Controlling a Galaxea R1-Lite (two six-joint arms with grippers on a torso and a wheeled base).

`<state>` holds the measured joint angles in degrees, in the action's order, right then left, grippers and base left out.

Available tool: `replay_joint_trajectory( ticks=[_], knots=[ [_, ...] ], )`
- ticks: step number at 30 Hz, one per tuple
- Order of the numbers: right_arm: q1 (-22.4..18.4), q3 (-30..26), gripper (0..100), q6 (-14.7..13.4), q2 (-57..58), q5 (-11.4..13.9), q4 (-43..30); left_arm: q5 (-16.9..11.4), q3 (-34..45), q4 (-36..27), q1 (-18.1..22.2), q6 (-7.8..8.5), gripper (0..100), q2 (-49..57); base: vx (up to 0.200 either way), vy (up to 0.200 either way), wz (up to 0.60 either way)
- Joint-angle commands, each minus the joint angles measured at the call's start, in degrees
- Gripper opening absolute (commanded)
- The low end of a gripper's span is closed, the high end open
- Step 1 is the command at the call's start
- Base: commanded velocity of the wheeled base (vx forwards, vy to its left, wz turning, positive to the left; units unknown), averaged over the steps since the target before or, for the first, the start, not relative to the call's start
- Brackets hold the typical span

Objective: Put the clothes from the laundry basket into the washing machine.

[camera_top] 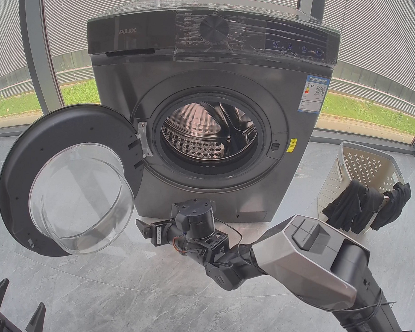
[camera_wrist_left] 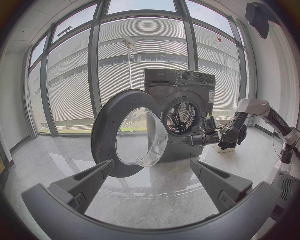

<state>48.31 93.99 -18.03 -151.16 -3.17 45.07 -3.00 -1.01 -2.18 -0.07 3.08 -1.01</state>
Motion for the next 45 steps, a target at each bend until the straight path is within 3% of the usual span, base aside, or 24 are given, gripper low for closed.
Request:
replay_joint_trajectory(
  ticks=[1,5,9,13,16,26,27,32,41,45],
  knots=[
    [-4.6,-18.8,100,3.1,16.2,-0.4,3.4,0.0,1.0,0.0,0.0,-0.01,100,1.0,0.0,0.0,0.0],
    [-8.8,-31.9,100,7.7,26.9,0.2,6.0,0.0,1.0,0.0,0.0,-0.01,100,1.0,0.0,0.0,0.0],
    [-12.6,-41.3,100,9.3,34.4,0.1,8.2,0.0,1.0,0.0,0.0,-0.01,100,1.0,0.0,0.0,0.0],
    [-16.5,-55.7,100,12.7,43.6,0.0,12.9,0.0,1.0,0.0,0.0,-0.1,100,1.0,0.0,0.0,0.0],
    [-19.7,-62.1,100,13.9,49.5,0.1,14.8,0.0,1.0,0.0,0.0,-0.1,100,1.0,0.0,0.0,0.0],
    [-27.2,-74.7,100,15.3,69.8,0.4,14.2,0.0,1.0,0.0,0.0,-0.1,100,1.0,0.0,0.0,0.0],
    [-29.3,-77.6,100,16.2,74.1,0.5,14.1,0.0,1.0,0.0,0.0,-0.1,100,1.0,0.0,0.0,0.0],
    [-31.7,-85.6,100,16.4,84.5,1.1,13.6,0.0,1.0,0.0,0.0,-0.1,100,1.0,0.0,0.0,0.0],
    [-36.1,-93.6,100,16.6,101.0,1.1,8.2,-0.1,1.0,0.1,0.0,-0.1,100,1.0,0.0,0.0,0.0],
    [-38.6,-94.0,100,16.8,109.2,1.2,2.1,-0.1,1.0,0.0,0.0,-0.1,100,1.0,0.0,0.0,0.0]
  ],
)
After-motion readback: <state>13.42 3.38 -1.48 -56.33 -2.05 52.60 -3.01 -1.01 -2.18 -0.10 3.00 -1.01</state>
